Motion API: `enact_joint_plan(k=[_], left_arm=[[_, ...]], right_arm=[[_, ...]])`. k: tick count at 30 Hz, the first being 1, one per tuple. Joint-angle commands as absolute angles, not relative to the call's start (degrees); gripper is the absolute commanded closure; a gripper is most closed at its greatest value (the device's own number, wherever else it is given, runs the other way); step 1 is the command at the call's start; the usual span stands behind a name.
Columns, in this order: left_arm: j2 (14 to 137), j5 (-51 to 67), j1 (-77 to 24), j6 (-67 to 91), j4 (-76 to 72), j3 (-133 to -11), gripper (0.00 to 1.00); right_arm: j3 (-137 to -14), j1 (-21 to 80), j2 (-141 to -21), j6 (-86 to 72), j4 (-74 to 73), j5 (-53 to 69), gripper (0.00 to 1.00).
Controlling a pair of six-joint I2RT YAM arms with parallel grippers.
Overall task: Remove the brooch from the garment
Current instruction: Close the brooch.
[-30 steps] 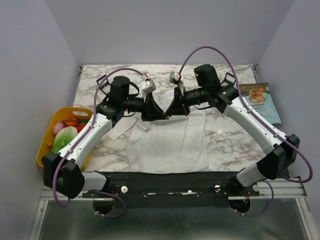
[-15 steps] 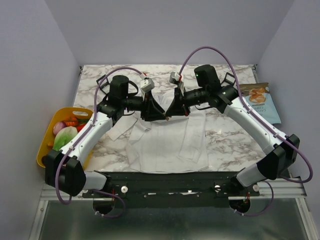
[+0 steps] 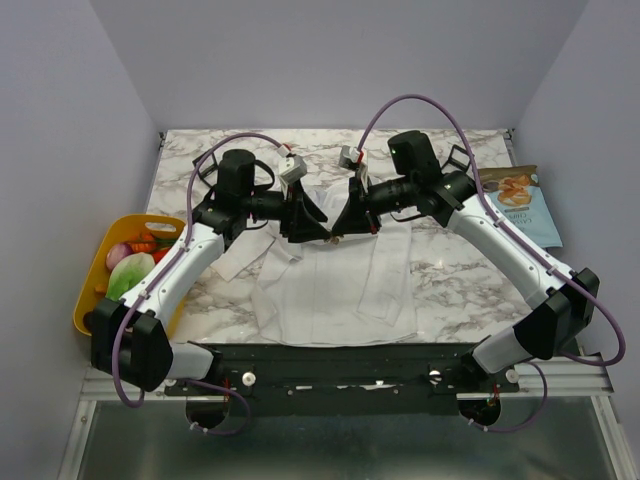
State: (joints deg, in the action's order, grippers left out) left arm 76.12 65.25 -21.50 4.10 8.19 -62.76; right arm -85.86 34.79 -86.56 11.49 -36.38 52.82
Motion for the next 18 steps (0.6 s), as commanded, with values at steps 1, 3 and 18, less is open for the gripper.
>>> enact_joint_plan(k=[1,3,18], left_arm=[[75.24,67.15,-21.53,3.25,7.38,-61.79,0.34],[74.97,66.97,-21.62,2.90,7.91,-61.61,0.33],[75.59,66.71,-24.17,-1.58,12.30,-63.63,0.26]], right_arm=[[-85.43,34.45,-84.90,10.46,-37.18,54.14,1.00],[-85.34,34.28,-84.99,10.37,-36.83,54.05,0.99],[-85.61,34.01,-85.78,10.28,-36.74,54.58,1.00]])
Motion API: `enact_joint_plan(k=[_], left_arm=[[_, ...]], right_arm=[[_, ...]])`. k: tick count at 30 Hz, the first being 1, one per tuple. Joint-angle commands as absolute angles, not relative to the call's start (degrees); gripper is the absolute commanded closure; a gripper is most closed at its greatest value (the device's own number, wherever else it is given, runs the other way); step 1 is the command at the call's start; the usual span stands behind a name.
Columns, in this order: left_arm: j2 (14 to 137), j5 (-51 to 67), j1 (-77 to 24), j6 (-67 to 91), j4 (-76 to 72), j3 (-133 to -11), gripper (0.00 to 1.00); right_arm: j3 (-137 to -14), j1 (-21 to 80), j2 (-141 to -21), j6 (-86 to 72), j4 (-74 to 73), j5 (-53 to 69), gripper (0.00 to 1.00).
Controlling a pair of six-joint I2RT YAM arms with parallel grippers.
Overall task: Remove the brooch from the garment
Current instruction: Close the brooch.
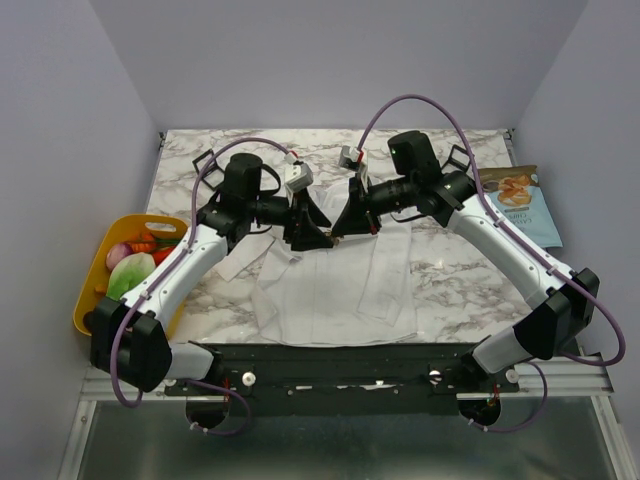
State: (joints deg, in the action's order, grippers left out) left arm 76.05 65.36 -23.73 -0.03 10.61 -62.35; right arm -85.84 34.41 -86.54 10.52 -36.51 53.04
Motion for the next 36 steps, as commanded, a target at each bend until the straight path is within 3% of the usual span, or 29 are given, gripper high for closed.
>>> enact_joint_plan(k=[1,9,13,19,26,36], left_arm=[[75.67,66.62,-24.26,-1.50,12.39,-63.89,0.26],[76.02,60.66,-23.20,-0.26,12.30,-66.44,0.25],[76.38,59.85,-23.20,-1.93,15.81,-70.48,0.20],[75.94,59.33,-22.76,-13.87,26.53,-72.42,0.20],[74.62,63.72,-21.62,-21.62,32.25,-71.46,0.16],[73.65,67.23,-21.27,-17.51,28.14,-69.09,0.14]], right_arm=[[-85.52,33.84,-85.78,10.37,-36.83,54.84,0.99],[-84.55,33.49,-85.69,11.34,-37.00,54.93,1.00],[-84.29,33.49,-85.26,11.60,-37.18,55.20,0.99],[-84.37,32.61,-84.20,11.51,-37.27,58.43,1.00],[-84.02,29.45,-83.94,11.86,-37.88,67.41,1.00],[-83.06,29.27,-83.85,9.24,-34.99,66.36,1.00]])
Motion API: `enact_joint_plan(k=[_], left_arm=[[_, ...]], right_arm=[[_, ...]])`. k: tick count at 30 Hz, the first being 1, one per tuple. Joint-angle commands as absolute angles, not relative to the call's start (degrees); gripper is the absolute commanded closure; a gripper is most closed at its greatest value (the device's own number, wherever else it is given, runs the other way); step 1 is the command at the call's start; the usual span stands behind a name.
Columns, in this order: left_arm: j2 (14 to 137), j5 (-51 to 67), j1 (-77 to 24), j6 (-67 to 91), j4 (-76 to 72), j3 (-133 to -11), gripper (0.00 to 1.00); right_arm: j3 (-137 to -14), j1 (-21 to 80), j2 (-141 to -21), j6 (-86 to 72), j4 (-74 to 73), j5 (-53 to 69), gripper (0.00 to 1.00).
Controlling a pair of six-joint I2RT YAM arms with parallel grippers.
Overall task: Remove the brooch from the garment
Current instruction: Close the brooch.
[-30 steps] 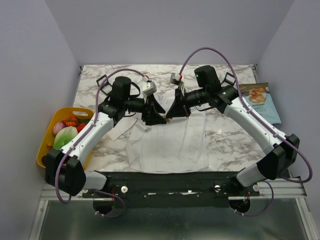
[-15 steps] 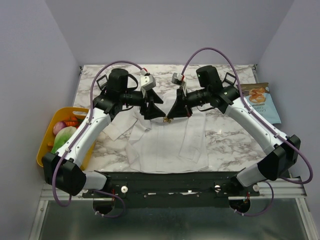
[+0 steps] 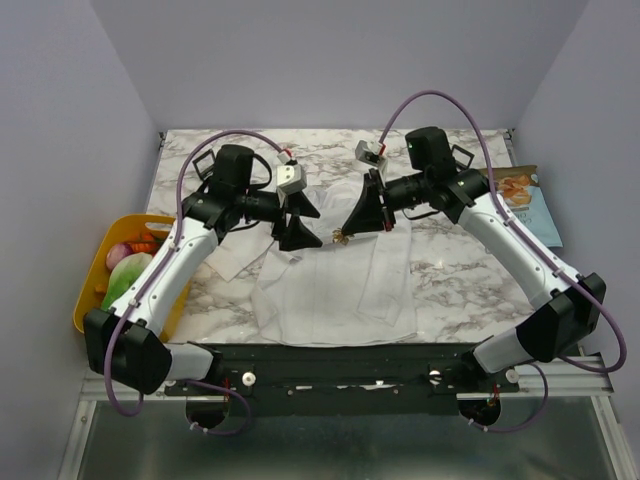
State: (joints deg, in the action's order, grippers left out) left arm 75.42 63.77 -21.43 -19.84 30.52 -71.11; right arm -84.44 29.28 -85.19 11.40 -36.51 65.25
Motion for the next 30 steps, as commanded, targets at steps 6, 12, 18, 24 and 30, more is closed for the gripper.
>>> enact_joint_plan(k=[6,12,18,24,30], left_arm=[[73.65,68.82,-21.45,-11.25,21.02,-66.45,0.14],[74.88,64.95,-23.11,-7.83,17.15,-65.83,0.14],[77.34,61.27,-24.08,-4.40,14.59,-66.53,0.15],[78.57,58.01,-24.70,-3.78,13.97,-67.06,0.17],[79.36,54.32,-24.87,-2.55,12.75,-67.15,0.22]], right_arm=[[-82.18,29.27,-84.99,5.89,-31.29,64.43,1.00],[-81.91,29.27,-85.43,3.61,-28.83,60.91,1.00],[-81.47,29.27,-86.57,2.46,-27.69,60.56,1.00],[-81.39,29.18,-86.84,2.64,-27.77,60.64,1.00],[-81.30,29.27,-87.27,2.64,-27.77,60.56,1.00]])
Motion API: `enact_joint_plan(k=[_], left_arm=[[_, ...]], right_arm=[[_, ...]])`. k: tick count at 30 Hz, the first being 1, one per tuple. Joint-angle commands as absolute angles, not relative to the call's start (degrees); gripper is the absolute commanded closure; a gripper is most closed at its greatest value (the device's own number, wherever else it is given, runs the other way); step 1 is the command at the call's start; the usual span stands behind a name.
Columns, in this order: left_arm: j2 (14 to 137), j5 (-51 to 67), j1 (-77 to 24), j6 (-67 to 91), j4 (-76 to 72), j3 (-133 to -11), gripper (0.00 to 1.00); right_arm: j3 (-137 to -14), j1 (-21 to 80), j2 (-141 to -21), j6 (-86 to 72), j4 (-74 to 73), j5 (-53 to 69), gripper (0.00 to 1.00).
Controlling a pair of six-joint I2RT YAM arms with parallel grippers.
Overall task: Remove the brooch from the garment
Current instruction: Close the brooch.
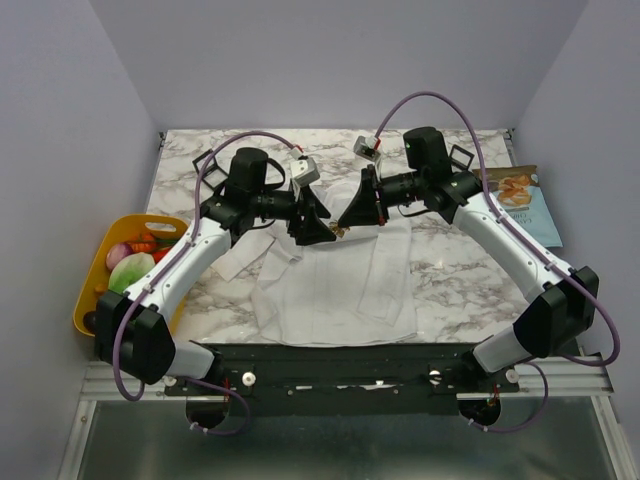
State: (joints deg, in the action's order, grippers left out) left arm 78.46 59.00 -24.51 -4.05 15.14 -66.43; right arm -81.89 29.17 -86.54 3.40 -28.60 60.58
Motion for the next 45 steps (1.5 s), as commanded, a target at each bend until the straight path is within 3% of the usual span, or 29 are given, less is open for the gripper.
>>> enact_joint_plan(k=[1,28,45], left_arm=[[79.54,54.14,-24.87,-2.55,12.66,-67.24,0.23],[76.29,55.11,-24.87,-3.08,11.51,-64.25,0.14],[75.85,46.59,-26.45,-9.22,16.87,-67.67,0.14]], right_arm=[[-81.21,29.27,-87.36,2.72,-27.77,60.38,0.99],[-81.30,26.72,-87.54,1.93,-26.90,54.49,1.00],[-79.98,24.61,-86.31,4.04,-27.77,56.86,1.00]])
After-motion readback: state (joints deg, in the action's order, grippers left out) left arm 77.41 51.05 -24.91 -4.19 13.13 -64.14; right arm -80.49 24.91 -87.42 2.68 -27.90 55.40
